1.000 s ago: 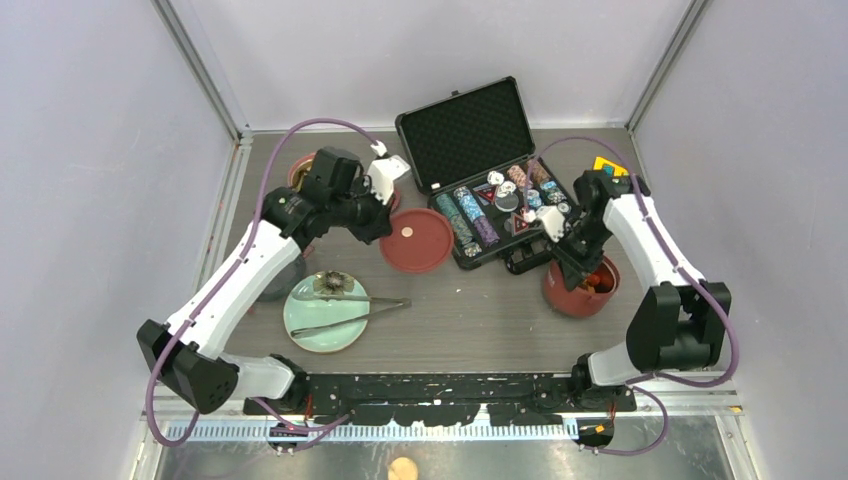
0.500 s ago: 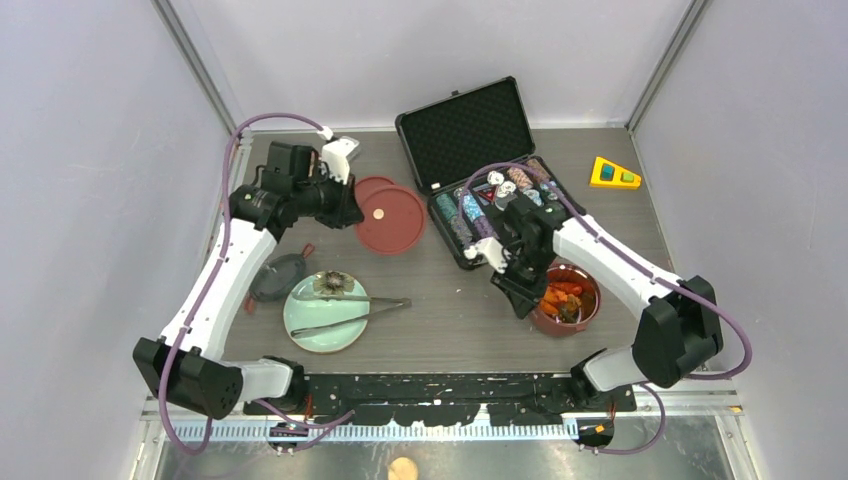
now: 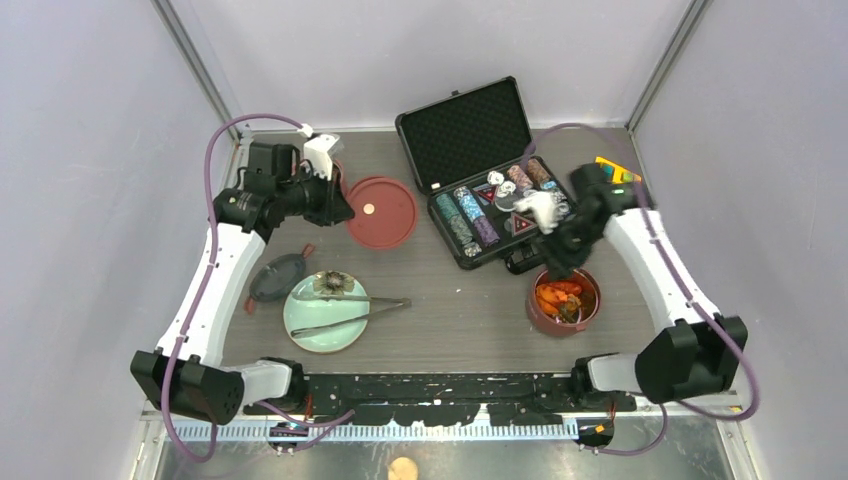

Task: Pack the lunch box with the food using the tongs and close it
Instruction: Move the packing box to the center of the board.

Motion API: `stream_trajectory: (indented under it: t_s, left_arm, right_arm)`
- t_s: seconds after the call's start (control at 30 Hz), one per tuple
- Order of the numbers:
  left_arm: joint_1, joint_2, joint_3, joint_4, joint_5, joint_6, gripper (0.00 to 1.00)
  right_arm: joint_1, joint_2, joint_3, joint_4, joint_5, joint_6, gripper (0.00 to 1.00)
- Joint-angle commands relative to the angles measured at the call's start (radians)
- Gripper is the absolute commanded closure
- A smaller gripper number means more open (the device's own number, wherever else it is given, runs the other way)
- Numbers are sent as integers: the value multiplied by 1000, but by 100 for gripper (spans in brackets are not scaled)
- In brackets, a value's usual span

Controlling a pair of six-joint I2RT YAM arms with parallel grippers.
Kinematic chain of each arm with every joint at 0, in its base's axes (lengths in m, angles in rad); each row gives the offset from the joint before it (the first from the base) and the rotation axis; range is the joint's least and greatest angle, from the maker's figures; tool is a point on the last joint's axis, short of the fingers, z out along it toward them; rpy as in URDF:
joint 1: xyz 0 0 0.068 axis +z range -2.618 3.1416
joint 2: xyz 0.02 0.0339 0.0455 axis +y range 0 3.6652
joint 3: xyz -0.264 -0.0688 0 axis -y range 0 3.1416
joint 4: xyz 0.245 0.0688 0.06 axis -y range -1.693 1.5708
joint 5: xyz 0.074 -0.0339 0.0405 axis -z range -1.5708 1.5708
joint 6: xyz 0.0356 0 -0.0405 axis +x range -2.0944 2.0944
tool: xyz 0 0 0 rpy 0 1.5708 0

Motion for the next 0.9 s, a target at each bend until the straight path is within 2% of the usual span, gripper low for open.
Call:
stream_trajectory:
  t_s: [0.0,0.07,0.2,0.3,0.47,0.67,0.77,0.87]
  left_arm:
    - [3,-26,4,21,54,-11,96]
    - [3,-20,4,29,68,-15,96]
    - [3,-13,-8,46,85,-19,96]
    - [2,-3,-4,35,83,-16,96]
    - [3,3,10,17,74,-9,95]
    - [3,-4,15,-4,56,-4,94]
    - [2,-1,11,-5,60,-4,94]
    - [3,5,3,1,78,-4,94]
  right_arm:
    - [-386,-48,55,-162,109,-388,48]
    - [-549,-20,70,-185,117,-547,46]
    - [-793,72,46,-162,59,-824,41]
    - [-830,110,-8,-102,-26,-945,38]
    - [-750,137,-155,97,-103,-959,34]
    - [-673,129,-245,63,-183,-1024,30]
    - [-551,64,-288,52,-217,-948,28]
    - [-403,-25,-348,111,-240,-834,28]
